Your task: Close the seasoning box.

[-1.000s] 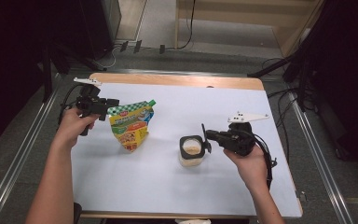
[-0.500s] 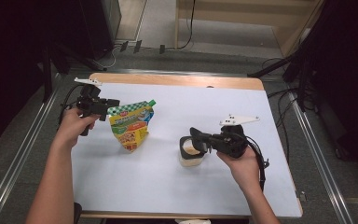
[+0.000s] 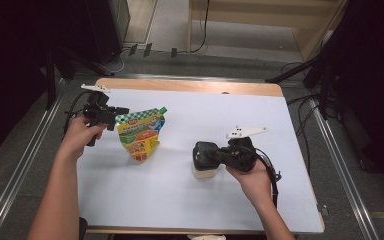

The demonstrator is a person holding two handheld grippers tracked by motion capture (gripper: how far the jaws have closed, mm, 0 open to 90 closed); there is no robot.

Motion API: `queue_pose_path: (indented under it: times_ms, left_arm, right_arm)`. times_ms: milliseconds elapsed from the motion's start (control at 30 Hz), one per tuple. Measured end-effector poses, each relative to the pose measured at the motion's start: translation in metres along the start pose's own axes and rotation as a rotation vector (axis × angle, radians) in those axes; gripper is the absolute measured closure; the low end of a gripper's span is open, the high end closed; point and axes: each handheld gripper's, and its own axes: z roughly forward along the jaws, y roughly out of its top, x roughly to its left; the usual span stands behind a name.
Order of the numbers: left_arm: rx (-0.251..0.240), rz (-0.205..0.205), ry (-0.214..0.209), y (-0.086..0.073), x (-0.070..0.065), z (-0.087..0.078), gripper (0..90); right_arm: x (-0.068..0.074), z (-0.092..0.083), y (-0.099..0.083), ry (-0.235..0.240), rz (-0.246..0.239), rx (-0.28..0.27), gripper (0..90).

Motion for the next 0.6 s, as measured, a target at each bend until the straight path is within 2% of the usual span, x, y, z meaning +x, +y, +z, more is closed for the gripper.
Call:
queue_pose_path:
  times_ms: [333, 467, 600]
  left_arm:
    - [0.0, 0.0, 0.001, 0.0, 0.0, 0.001, 31.9]
    - [0.001, 0.001, 0.0, 0.0, 0.0, 0.001, 31.9]
    - [-0.002, -0.001, 0.001, 0.0, 0.0, 0.001, 31.8]
  right_arm:
    - [0.001, 0.012, -0.005, 0.013, -0.011, 0.03, 90.0]
    - [0.001, 0.013, -0.006, 0.021, -0.011, 0.027, 90.0]
    - [-0.002, 0.01, -0.006, 0.01, -0.008, 0.016, 86.4]
